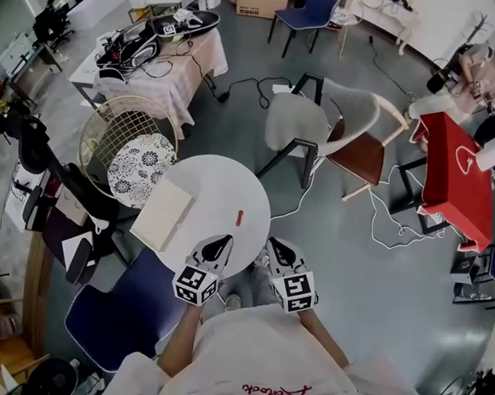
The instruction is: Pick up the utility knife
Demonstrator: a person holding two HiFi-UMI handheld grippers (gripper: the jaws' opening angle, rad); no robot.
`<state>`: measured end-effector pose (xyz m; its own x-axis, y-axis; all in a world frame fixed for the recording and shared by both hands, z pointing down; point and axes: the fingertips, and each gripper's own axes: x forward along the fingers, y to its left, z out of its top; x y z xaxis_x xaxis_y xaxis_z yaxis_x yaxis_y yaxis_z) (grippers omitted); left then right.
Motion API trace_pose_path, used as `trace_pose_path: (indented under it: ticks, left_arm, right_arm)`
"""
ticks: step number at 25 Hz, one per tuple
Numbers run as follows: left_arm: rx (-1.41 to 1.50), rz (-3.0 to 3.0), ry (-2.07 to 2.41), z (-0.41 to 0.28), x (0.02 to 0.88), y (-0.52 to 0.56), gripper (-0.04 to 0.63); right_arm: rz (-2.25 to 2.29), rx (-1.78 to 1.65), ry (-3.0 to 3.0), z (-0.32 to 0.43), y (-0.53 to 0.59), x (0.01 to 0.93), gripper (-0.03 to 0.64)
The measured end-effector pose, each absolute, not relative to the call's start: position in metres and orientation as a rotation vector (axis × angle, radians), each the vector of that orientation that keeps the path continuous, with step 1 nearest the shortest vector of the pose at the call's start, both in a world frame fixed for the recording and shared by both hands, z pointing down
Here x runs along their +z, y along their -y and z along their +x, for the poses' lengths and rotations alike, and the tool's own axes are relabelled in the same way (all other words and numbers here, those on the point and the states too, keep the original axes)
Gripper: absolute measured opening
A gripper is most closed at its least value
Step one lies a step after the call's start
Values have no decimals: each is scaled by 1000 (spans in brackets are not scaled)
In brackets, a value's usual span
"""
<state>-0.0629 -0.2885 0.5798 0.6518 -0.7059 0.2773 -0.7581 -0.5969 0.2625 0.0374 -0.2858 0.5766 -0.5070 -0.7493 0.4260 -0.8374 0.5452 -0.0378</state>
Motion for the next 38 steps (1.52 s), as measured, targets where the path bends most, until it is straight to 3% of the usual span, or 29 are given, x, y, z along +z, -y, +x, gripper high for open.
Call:
trace_pose_path:
  ticks: [12, 20, 24, 38]
  left_arm:
    - [445, 2219, 1158, -62, 708, 308, 12]
    - [492, 2193, 1180, -55, 736, 328, 14]
    - [570, 2189, 1216, -49, 749, 341, 112]
    - [735, 2075, 1246, -47, 798, 364, 114]
  right_arm:
    - [1195, 544, 2335, 65, 321, 641, 17]
    - [1187, 620, 2282, 87, 329, 667, 17]
    - [1183, 631, 2273, 98, 339, 670, 17]
    - [1198, 682, 2235, 117, 344, 682, 17]
